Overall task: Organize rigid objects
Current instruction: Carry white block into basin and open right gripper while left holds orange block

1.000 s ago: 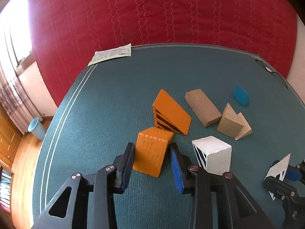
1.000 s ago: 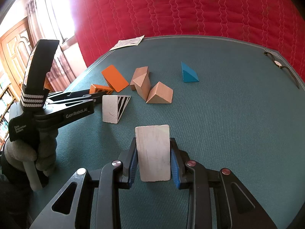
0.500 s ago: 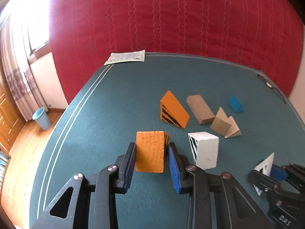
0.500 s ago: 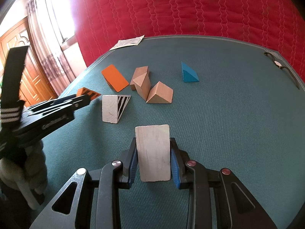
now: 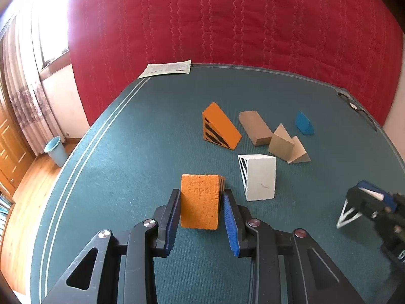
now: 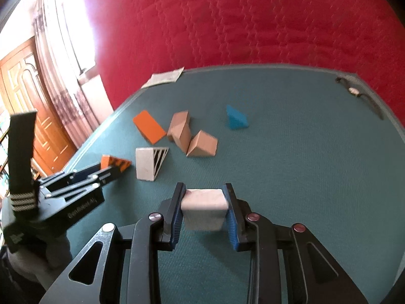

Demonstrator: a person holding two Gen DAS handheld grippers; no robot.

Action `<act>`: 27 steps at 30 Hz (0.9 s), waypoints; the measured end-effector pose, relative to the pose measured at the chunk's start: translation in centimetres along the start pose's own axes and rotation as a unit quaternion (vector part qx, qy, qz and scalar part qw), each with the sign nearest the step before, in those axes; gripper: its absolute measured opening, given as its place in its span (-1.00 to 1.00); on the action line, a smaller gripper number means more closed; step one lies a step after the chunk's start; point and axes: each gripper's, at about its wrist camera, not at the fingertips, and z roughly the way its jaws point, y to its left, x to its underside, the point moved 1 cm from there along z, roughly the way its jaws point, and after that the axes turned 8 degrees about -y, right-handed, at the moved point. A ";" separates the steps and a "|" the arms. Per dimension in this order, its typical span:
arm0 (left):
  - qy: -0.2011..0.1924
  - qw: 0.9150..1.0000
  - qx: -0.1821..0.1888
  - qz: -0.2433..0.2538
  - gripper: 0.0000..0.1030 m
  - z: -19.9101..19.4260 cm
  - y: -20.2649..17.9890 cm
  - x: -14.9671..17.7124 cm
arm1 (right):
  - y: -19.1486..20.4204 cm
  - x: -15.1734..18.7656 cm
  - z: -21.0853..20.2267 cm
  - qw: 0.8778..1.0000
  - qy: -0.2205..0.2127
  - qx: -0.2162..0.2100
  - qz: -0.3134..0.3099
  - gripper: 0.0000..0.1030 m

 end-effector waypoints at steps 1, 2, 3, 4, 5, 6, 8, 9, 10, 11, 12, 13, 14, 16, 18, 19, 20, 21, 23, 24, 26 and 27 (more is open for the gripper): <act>0.000 1.000 0.001 0.001 -0.33 0.0 -0.1 0.0 | -0.1 -0.1 -0.1 1.000 -0.002 0.002 0.002 -0.40; -0.001 1.000 0.003 0.004 -0.33 -0.1 -0.2 0.1 | -0.4 -0.1 -0.4 1.000 -0.003 0.004 0.004 -0.40; -0.002 1.000 0.005 0.006 -0.33 -0.3 -0.3 0.2 | -0.6 0.0 -0.7 1.000 -0.004 0.006 0.008 -0.40; -0.003 1.000 0.008 0.008 -0.33 -0.4 -0.5 0.2 | -0.8 0.1 -1.0 1.000 -0.004 0.008 0.011 -0.40; -0.003 1.000 0.011 0.009 -0.33 -0.5 -0.6 0.3 | -0.9 0.1 -1.2 1.000 -0.003 0.009 0.012 -0.40; -0.004 1.000 0.014 0.011 -0.33 -0.7 -0.8 0.4 | -1.1 0.2 -1.5 1.000 -0.004 0.011 0.012 -0.40; -0.005 1.000 0.020 0.016 -0.33 -0.9 -1.1 0.6 | -1.4 0.4 -2.1 1.000 -0.003 0.017 0.013 -0.40; -0.005 1.000 0.021 0.018 -0.36 -1.0 -1.2 0.7 | -1.6 0.5 -2.5 1.000 -0.004 0.019 0.014 -0.40; -0.006 0.999 0.024 0.020 -0.38 -1.1 -1.4 0.7 | -1.8 0.6 -2.8 1.000 -0.004 0.022 0.014 -0.40; -0.006 0.999 0.027 0.022 -0.39 -1.3 -1.6 0.9 | -2.1 0.6 -3.3 1.000 -0.006 0.027 0.014 -0.40; -0.006 0.999 0.029 0.023 -0.40 -1.4 -1.8 0.9 | -2.3 0.7 -3.6 0.999 -0.007 0.030 0.015 -0.40; -0.007 0.999 0.032 0.024 -0.40 -1.6 -1.9 1.0 | -2.6 0.6 -4.0 0.999 -0.009 0.033 0.016 -0.40; -0.007 0.999 0.034 0.025 -0.40 -1.7 -2.0 1.1 | -3.0 0.6 -4.6 0.999 -0.012 0.038 0.018 -0.40; -0.009 0.999 0.038 0.029 -0.40 -1.9 -2.3 1.1 | -3.6 0.5 -5.7 0.999 -0.018 0.046 0.020 -0.41; -0.009 0.999 0.040 0.032 -0.40 -2.0 -2.5 1.3 | -4.4 0.4 -6.8 0.998 -0.026 0.057 0.022 -0.41; -0.008 0.999 0.041 0.033 -0.40 -2.0 -2.6 1.4 | -4.9 0.3 -7.7 0.997 -0.031 0.065 0.024 -0.41; -0.007 0.999 0.041 0.035 -0.40 -2.0 -2.7 1.5 | -5.3 0.2 -8.4 0.996 -0.036 0.071 0.026 -0.41; -0.007 0.998 0.041 0.036 -0.40 -1.9 -2.7 1.5 | -5.9 0.1 -9.3 0.995 -0.043 0.081 0.028 -0.41; -0.006 0.998 0.041 0.037 -0.40 -2.0 -2.7 1.6 | -7.0 0.0 -10.9 0.993 -0.054 0.098 0.034 -0.41; -0.006 0.998 0.040 0.038 -0.40 -2.0 -2.7 1.7 | -7.8 0.0 -12.1 0.991 -0.061 0.112 0.041 -0.41; -0.005 0.998 0.040 0.039 -0.40 -2.1 -2.7 1.8 | -9.1 -0.1 -13.4 0.988 -0.069 0.130 0.050 -0.41; -0.005 0.998 0.041 0.039 -0.40 -2.1 -2.8 1.8 | -9.8 0.0 -14.2 0.986 -0.073 0.141 0.057 -0.41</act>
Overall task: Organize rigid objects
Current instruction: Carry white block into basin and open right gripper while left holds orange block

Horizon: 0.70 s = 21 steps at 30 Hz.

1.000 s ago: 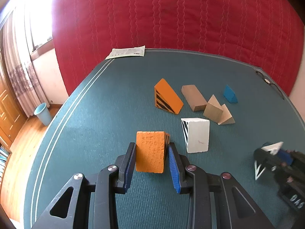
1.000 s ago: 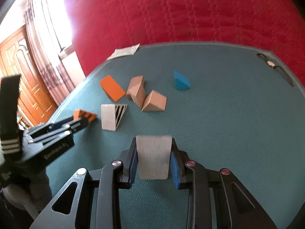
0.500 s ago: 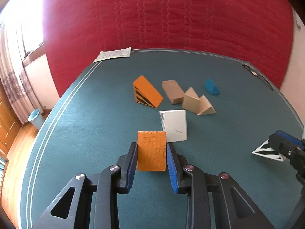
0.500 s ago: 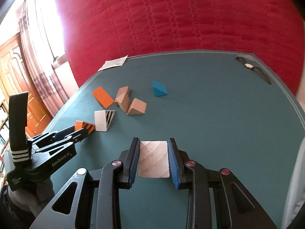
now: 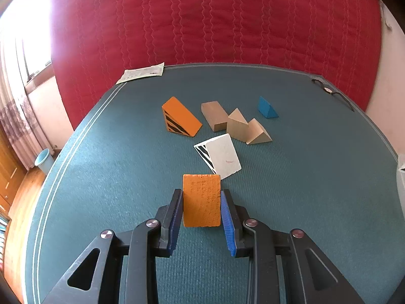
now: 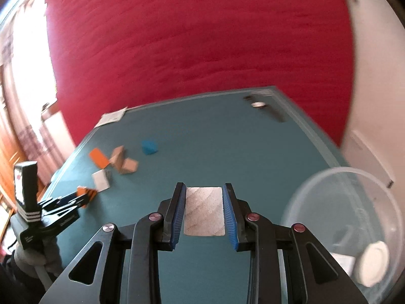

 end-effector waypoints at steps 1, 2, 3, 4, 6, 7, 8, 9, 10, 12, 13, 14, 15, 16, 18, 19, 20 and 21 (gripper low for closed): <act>0.000 1.000 0.001 0.001 -0.40 0.0 0.0 0.0 | -0.7 -0.1 -0.3 1.000 -0.002 0.009 0.004 -0.41; 0.000 1.000 0.002 0.002 -0.40 -0.1 -0.1 0.1 | -1.5 -0.2 -0.6 1.000 -0.005 0.019 0.009 -0.41; 0.000 1.000 0.003 0.003 -0.40 -0.2 -0.2 0.1 | -2.4 -0.3 -1.0 0.999 -0.007 0.030 0.016 -0.41; 0.000 1.000 0.004 0.004 -0.40 -0.3 -0.3 0.2 | -3.1 -0.3 -1.2 0.999 -0.008 0.039 0.023 -0.41; -0.001 1.000 0.009 0.006 -0.40 -0.5 -0.6 0.3 | -4.4 -0.4 -1.6 0.998 -0.011 0.054 0.032 -0.41; -0.001 1.000 0.010 0.007 -0.40 -0.6 -0.7 0.3 | -5.0 -0.4 -1.9 0.997 -0.013 0.063 0.037 -0.41; -0.001 1.000 0.013 0.008 -0.40 -0.7 -0.9 0.4 | -5.5 -0.4 -2.1 0.997 -0.014 0.071 0.040 -0.40; -0.001 1.000 0.015 0.009 -0.40 -0.8 -1.0 0.4 | -6.2 -0.3 -2.3 0.995 -0.016 0.082 0.046 -0.40; 0.000 1.000 0.015 0.010 -0.40 -0.8 -1.1 0.4 | -7.0 -0.2 -2.5 0.993 -0.020 0.099 0.053 -0.36; 0.000 1.000 0.017 0.012 -0.40 -1.0 -1.3 0.5 | -8.2 0.1 -2.8 0.990 -0.022 0.123 0.059 -0.26; 0.000 1.000 0.019 0.012 -0.40 -1.0 -1.4 0.5 | -8.7 0.4 -2.8 0.990 -0.019 0.127 0.063 -0.26; 0.000 1.000 0.020 0.012 -0.40 -1.1 -1.5 0.5 | -9.0 0.6 -2.9 0.989 -0.016 0.128 0.066 -0.26; 0.000 1.000 0.021 0.012 -0.40 -1.2 -1.5 0.5 | -9.5 0.9 -2.8 0.989 -0.011 0.132 0.069 -0.26; 0.000 1.000 0.021 0.012 -0.40 -1.2 -1.6 0.5 | -9.7 1.2 -2.8 0.988 -0.008 0.135 0.070 -0.26; -0.001 1.000 0.023 0.012 -0.40 -1.3 -1.7 0.5 | -10.1 1.7 -2.7 0.988 0.000 0.135 0.071 -0.26; -0.001 1.000 0.024 0.012 -0.40 -1.4 -1.7 0.5 | -10.3 1.8 -2.6 0.988 0.002 0.135 0.072 -0.26; -0.002 1.000 0.024 0.012 -0.40 -1.4 -1.8 0.5 | -10.3 1.8 -2.6 0.988 0.003 0.135 0.073 -0.26; -0.002 1.000 0.025 0.012 -0.40 -1.5 -1.9 0.5 | -10.5 1.8 -2.6 0.988 0.003 0.135 0.075 -0.26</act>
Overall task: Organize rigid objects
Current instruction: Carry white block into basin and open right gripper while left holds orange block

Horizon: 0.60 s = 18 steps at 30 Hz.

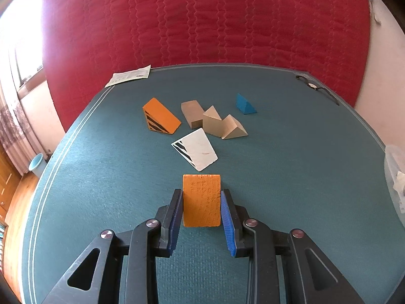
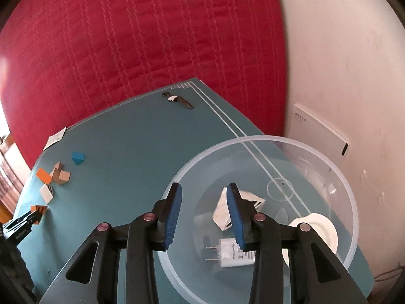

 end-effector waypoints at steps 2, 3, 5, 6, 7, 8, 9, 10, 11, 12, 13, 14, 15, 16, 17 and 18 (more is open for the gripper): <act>-0.001 1.000 0.002 0.000 -0.40 -0.2 -0.2 0.0 | -0.3 0.0 -0.2 1.000 -0.001 0.000 0.001 -0.26; -0.002 1.000 0.003 0.001 -0.40 -0.2 -0.3 -0.1 | -0.4 0.0 -0.3 1.000 -0.002 0.000 0.002 -0.26; -0.003 1.000 0.005 0.001 -0.40 -0.3 -0.4 -0.2 | -0.4 0.1 -0.3 1.000 -0.003 0.001 0.004 -0.25; -0.004 1.000 0.007 0.001 -0.40 -0.4 -0.5 -0.2 | -0.3 0.1 -0.2 1.000 -0.002 0.002 0.005 -0.22; -0.004 1.000 0.008 0.001 -0.40 -0.5 -0.6 -0.3 | -0.3 0.1 -0.1 1.000 -0.003 0.003 0.006 -0.16; -0.005 1.000 0.009 0.001 -0.40 -0.6 -0.6 -0.3 | -0.4 0.0 -0.1 1.000 -0.003 0.004 0.007 -0.14; -0.006 1.000 0.011 0.002 -0.40 -0.6 -0.8 -0.3 | -0.6 0.0 -0.2 1.000 -0.004 0.005 0.009 -0.12; -0.006 1.000 0.012 0.002 -0.40 -0.7 -0.9 -0.3 | -0.6 -0.1 -0.2 1.000 -0.004 0.006 0.011 -0.12; -0.007 1.000 0.014 0.002 -0.40 -0.8 -1.1 -0.4 | -0.7 -0.1 -0.2 1.000 -0.005 0.007 0.012 -0.12; -0.007 1.000 0.016 0.002 -0.40 -0.9 -1.2 -0.4 | -0.9 -0.2 -0.2 1.000 -0.006 0.010 0.014 -0.11; -0.008 1.000 0.018 0.002 -0.40 -1.0 -1.4 -0.5 | -1.0 -0.2 -0.2 1.000 -0.006 0.012 0.015 -0.10; -0.008 1.000 0.020 0.002 -0.40 -1.1 -1.6 -0.5 | -1.2 -0.3 -0.2 1.000 -0.007 0.014 0.017 -0.10; -0.009 1.000 0.022 0.003 -0.40 -1.2 -1.7 -0.5 | -1.5 -0.3 -0.2 1.000 -0.007 0.016 0.020 -0.09; -0.009 1.000 0.024 0.003 -0.40 -1.3 -1.9 -0.6 | -1.8 -0.4 -0.3 1.000 -0.009 0.019 0.022 -0.08; -0.011 1.000 0.028 0.005 -0.40 -1.4 -2.3 -0.7 | -2.0 -0.5 -0.3 0.999 -0.010 0.022 0.024 -0.08; -0.011 0.999 0.030 0.005 -0.40 -1.5 -2.5 -0.7 | -2.3 -0.6 -0.3 0.999 -0.011 0.024 0.026 -0.07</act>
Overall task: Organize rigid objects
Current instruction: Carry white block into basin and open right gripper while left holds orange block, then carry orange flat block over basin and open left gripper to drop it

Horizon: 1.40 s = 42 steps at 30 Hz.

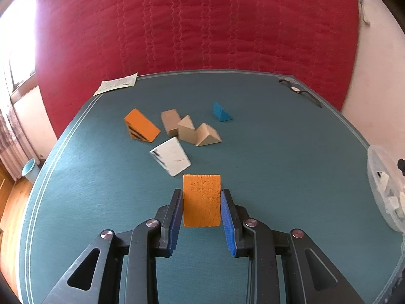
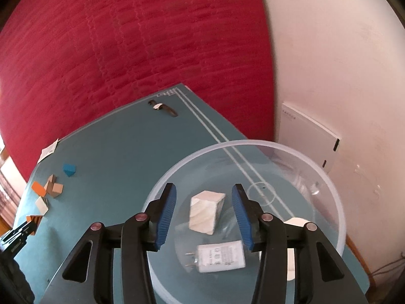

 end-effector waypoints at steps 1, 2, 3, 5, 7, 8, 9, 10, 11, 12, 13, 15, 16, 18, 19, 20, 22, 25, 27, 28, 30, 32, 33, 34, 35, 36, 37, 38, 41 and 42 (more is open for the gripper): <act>-0.001 1.000 0.002 0.001 -0.40 -0.1 -0.2 0.0 | -0.3 -0.1 -0.1 1.000 -0.002 0.003 0.003 -0.07; -0.002 1.000 0.006 0.002 -0.40 -0.2 -0.6 -0.1 | -0.6 -0.2 -0.1 1.000 -0.004 0.006 0.005 -0.06; -0.003 1.000 0.008 0.003 -0.40 -0.3 -0.8 -0.2 | -0.9 -0.3 -0.2 1.000 -0.007 0.011 0.008 -0.06; -0.004 1.000 0.014 0.004 -0.40 -0.5 -1.3 -0.3 | -1.4 -0.4 -0.3 1.000 -0.010 0.015 0.009 -0.05; -0.006 1.000 0.021 0.006 -0.40 -0.8 -1.9 -0.5 | -2.0 -0.5 -0.5 1.000 -0.015 0.020 0.012 -0.04; -0.006 1.000 0.024 0.007 -0.40 -0.8 -2.2 -0.5 | -2.3 -0.5 -0.6 1.000 -0.017 0.022 0.012 -0.04; -0.006 1.000 0.026 0.008 -0.40 -0.9 -2.4 -0.6 | -2.4 -0.4 -0.7 1.000 -0.017 0.022 0.012 -0.04; -0.007 1.000 0.028 0.009 -0.40 -1.0 -2.7 -0.6 | -2.6 -0.4 -0.7 0.999 -0.018 0.023 0.012 -0.04; -0.007 0.999 0.029 0.011 -0.40 -1.0 -3.2 -0.7 | -2.9 -0.4 -0.8 0.999 -0.020 0.025 0.011 -0.04; -0.007 0.999 0.031 0.013 -0.40 -1.1 -3.5 -0.7 | -3.0 -0.3 -0.9 0.999 -0.020 0.025 0.010 -0.04; -0.007 0.999 0.032 0.015 -0.40 -1.1 -3.8 -0.7 | -3.2 -0.4 -1.0 0.999 -0.021 0.026 0.010 -0.03; -0.008 0.999 0.039 0.021 -0.40 -1.2 -4.7 -0.9 | -3.7 -0.4 -1.2 0.999 -0.025 0.029 0.012 0.09; -0.009 0.999 0.044 0.026 -0.40 -1.4 -5.4 -1.0 | -3.9 -0.4 -1.3 0.999 -0.027 0.032 0.014 0.18; -0.011 0.998 0.053 0.035 -0.40 -1.5 -6.5 -1.1 | -4.6 -0.4 -1.5 0.998 -0.031 0.042 0.018 0.21; -0.014 0.997 0.060 0.044 -0.40 -1.7 -7.4 -1.2 | -4.9 -0.4 -1.6 0.998 -0.032 0.048 0.018 0.21; -0.016 0.997 0.066 0.049 -0.40 -1.9 -8.1 -1.3 | -5.1 -0.5 -1.6 0.998 -0.032 0.053 0.018 0.21; -0.019 0.995 0.079 0.059 -0.40 -2.1 -9.5 -1.5 | -5.8 -0.5 -1.7 0.997 -0.033 0.061 0.024 0.21; -0.023 0.991 0.101 0.080 -0.40 -2.3 -12.0 -1.7 | -6.8 -0.8 -1.9 0.997 -0.034 0.067 0.036 0.21; -0.024 0.988 0.118 0.093 -0.40 -2.5 -13.9 -1.6 | -7.3 -0.9 -2.0 0.996 -0.035 0.068 0.040 0.21; -0.024 0.987 0.125 0.098 -0.40 -2.6 -14.6 -1.6 | -7.3 -0.9 -2.1 0.996 -0.035 0.069 0.042 0.21; -0.023 0.984 0.141 0.110 -0.40 -2.9 -16.2 -1.5 | -7.5 -0.8 -2.2 0.996 -0.036 0.070 0.042 0.21; -0.023 0.979 0.160 0.121 -0.40 -3.1 -18.1 -1.5 | -7.6 -0.7 -2.2 0.996 -0.035 0.070 0.042 0.21; -0.023 0.978 0.165 0.124 -0.40 -3.3 -18.7 -1.4 | -7.7 -0.6 -2.2 0.996 -0.034 0.070 0.042 0.21; -0.024 0.976 0.172 0.128 -0.40 -3.5 -19.3 -1.5 | -7.6 -0.6 -2.4 0.996 -0.034 0.069 0.042 0.21; -0.024 0.974 0.183 0.133 -0.40 -3.6 -20.2 -1.5 | -7.7 -0.6 -2.4 0.996 -0.034 0.069 0.042 0.21; -0.024 0.972 0.190 0.135 -0.40 -3.7 -20.7 -1.5 | -7.7 -0.6 -2.5 0.996 -0.034 0.070 0.041 0.21; -0.023 0.970 0.199 0.138 -0.40 -3.8 -21.4 -1.6 | -7.8 -0.7 -2.5 0.996 -0.035 0.071 0.041 0.21; -0.024 0.968 0.206 0.140 -0.40 -3.9 -21.9 -1.6 | -7.9 -0.7 -2.6 0.996 -0.037 0.071 0.040 0.21; -0.023 0.964 0.223 0.146 -0.40 -4.1 -23.3 -1.5 | -8.1 -0.7 -2.7 0.996 -0.040 0.073 0.040 0.21; -0.021 0.962 0.229 0.148 -0.40 -4.0 -23.7 -1.5 | -8.2 -0.7 -2.8 0.996 -0.041 0.074 0.041 0.21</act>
